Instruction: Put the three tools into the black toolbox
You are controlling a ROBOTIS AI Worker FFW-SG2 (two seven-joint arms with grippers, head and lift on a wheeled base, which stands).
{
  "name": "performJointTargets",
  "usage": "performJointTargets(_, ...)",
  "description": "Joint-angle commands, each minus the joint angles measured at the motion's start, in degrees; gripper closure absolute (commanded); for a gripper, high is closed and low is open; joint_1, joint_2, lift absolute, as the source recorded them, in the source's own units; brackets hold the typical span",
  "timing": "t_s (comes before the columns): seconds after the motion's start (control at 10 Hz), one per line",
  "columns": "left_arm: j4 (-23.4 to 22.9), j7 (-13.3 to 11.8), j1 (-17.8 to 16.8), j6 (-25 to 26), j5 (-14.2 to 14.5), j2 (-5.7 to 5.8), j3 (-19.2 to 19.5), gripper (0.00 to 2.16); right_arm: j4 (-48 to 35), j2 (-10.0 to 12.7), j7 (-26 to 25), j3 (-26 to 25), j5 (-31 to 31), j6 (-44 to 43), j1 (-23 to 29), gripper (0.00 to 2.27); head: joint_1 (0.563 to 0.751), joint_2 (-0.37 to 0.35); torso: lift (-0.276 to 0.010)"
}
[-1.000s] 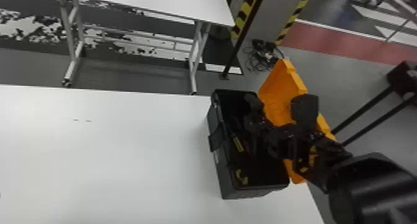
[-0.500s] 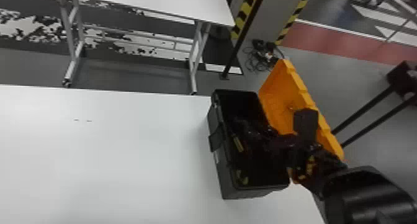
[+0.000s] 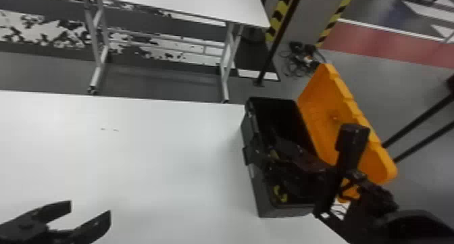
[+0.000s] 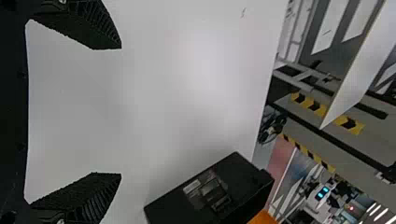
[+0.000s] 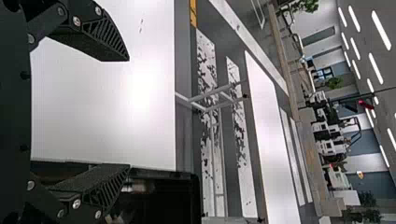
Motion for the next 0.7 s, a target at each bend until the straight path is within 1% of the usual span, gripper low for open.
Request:
performJointTargets(0.0, 0.4, 5.1, -0.5, -10.1, -1.0, 0.06, -0.1, 0.03, -3.1, 3.6, -0.9, 9.1, 9.6, -2.8, 2.8, 0.06, 0.695, -0.139, -0.051)
performJointTargets(0.1, 1.6, 9.0, -0.2, -18.2, -1.0, 0.15, -0.1, 0.03, -2.9, 4.4, -3.2, 12.7, 12.8, -7.7, 4.5, 0.06, 0.695, -0.040, -0.051)
performJointTargets(0.2, 2.5, 11.6, 0.6, -25.1, -1.4, 0.59, -0.1, 0.03, -2.1, 4.4, -5.7, 14.4, 13.9, -15.1, 7.0, 0.06, 0.695, 0.026, -0.051)
performJointTargets(0.3, 3.4, 13.2, 1.8, -30.4, -1.4, 1.03, 0.1, 0.03, -0.8, 4.4, -8.0, 15.5, 14.7, -23.9, 9.7, 0.06, 0.695, 0.045, -0.051)
performJointTargets(0.4, 4.0, 13.4, 3.2, -35.8, -0.9, 1.20, 0.9, 0.03, 1.1, 4.4, -10.0, 16.1, 16.0, -31.8, 11.9, 0.06, 0.695, 0.064, -0.051)
performJointTargets(0.5, 3.9, 12.9, 5.1, -40.9, -0.3, 2.34, 1.5, 0.03, 3.1, 4.4, -11.9, 17.1, 18.8, -41.7, 14.9, 0.06, 0.695, 0.069, -0.051)
performJointTargets(0.6, 3.6, 12.6, 6.9, -45.1, 0.2, 3.22, 1.5, 0.04, 4.9, 4.5, -12.8, 17.5, 19.0, -48.2, 17.2, 0.06, 0.695, 0.068, -0.051)
